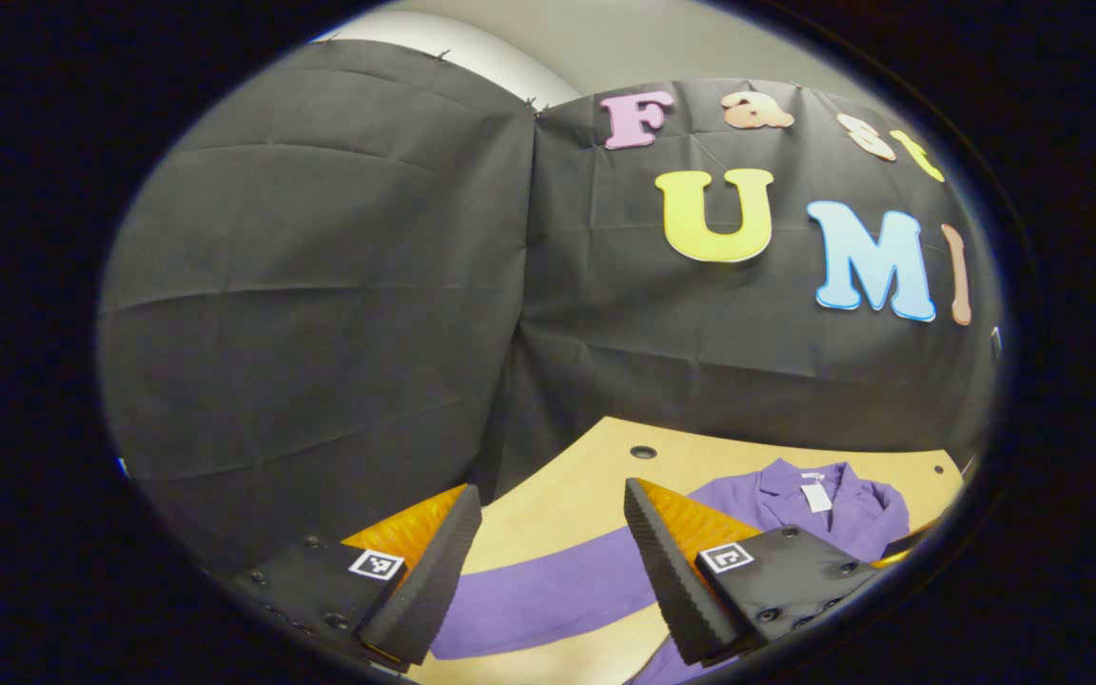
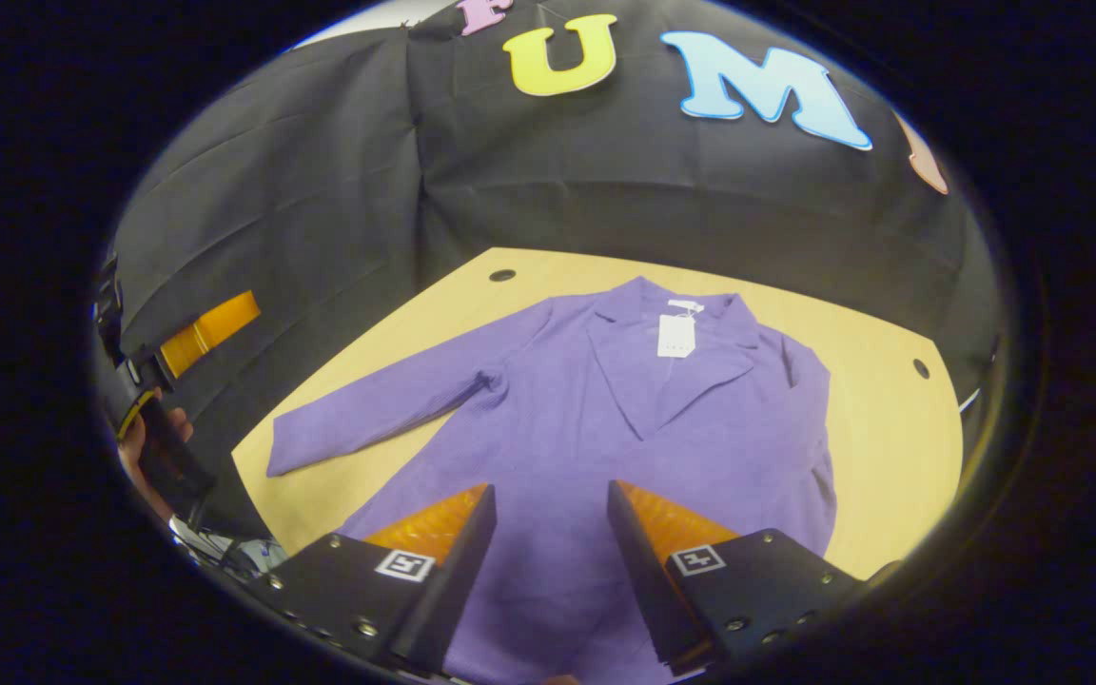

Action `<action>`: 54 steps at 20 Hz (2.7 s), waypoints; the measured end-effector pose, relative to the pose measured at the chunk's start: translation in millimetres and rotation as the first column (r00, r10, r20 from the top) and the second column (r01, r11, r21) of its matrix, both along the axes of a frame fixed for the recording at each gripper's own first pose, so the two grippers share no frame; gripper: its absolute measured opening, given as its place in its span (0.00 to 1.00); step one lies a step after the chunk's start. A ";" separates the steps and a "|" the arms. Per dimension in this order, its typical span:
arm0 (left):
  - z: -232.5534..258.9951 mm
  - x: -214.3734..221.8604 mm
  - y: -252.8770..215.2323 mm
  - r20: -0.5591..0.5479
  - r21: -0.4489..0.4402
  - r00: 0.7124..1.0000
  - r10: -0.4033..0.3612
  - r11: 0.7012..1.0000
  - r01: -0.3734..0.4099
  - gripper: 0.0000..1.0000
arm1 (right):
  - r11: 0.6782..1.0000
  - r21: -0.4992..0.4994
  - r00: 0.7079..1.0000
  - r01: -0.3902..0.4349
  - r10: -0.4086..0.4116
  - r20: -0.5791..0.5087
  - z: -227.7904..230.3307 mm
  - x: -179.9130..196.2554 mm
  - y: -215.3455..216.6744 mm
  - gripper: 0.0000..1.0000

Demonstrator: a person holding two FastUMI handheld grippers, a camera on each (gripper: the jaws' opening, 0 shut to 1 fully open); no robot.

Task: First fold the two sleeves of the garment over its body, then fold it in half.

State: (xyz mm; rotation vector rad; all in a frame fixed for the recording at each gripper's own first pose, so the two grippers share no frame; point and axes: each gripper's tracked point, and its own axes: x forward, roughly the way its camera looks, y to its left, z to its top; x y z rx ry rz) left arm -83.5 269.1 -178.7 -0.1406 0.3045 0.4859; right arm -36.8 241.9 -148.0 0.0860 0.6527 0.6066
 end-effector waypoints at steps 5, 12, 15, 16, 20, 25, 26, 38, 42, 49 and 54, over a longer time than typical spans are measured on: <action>-30.6 -13.3 7.6 -0.075 -0.017 0.994 0.078 0.997 -0.080 0.99 | 0.999 -0.012 0.984 0.049 -0.047 0.171 34.9 17.1 -17.6 0.92; -104.2 -62.7 46.6 -0.274 -0.096 0.923 0.270 0.947 -0.305 0.97 | 0.997 -0.048 0.936 0.065 -0.044 0.349 66.4 24.3 -21.6 0.88; -139.5 -75.5 56.9 -0.378 -0.115 0.876 0.302 0.923 -0.367 0.97 | 0.997 -0.040 0.945 0.065 -0.049 0.323 64.2 24.5 -23.8 0.90; -150.3 -77.4 61.2 -0.403 -0.119 0.862 0.308 0.916 -0.383 0.99 | 0.997 -0.035 0.948 0.067 -0.053 0.313 64.2 24.9 -25.0 0.90; -179.6 -76.7 80.2 -0.456 -0.139 0.827 0.329 0.891 -0.431 0.99 | 0.996 -0.026 0.955 0.081 -0.070 0.289 63.3 26.5 -30.4 0.90; -213.6 -85.9 79.1 -0.517 -0.214 0.804 0.293 0.866 -0.453 1.00 | 0.996 -0.020 0.962 0.091 -0.083 0.261 61.9 26.1 -30.7 0.89; -217.6 -87.6 80.2 -0.525 -0.220 0.802 0.285 0.865 -0.451 1.00 | 0.995 -0.017 0.964 0.094 -0.086 0.253 62.2 24.8 -29.2 0.89; -228.3 -62.7 66.1 -0.526 -0.192 0.823 0.215 0.913 -0.361 0.48 | 0.995 0.001 0.969 0.097 -0.094 0.230 64.2 19.1 -19.4 0.89; -227.3 -56.0 66.6 -0.518 -0.199 0.833 0.194 0.920 -0.338 0.16 | 0.992 0.016 0.969 0.126 -0.127 0.214 60.1 18.9 -27.5 0.89; -205.2 -29.6 48.6 -0.378 -0.421 0.920 0.101 0.866 -0.269 0.07 | 0.980 0.023 0.959 0.196 -0.197 0.202 56.6 19.5 -51.3 0.89; -147.1 -6.6 25.8 -0.269 -0.410 0.963 0.021 0.902 -0.135 0.07 | 0.971 0.016 0.951 0.239 -0.237 0.196 52.9 18.2 -68.4 0.90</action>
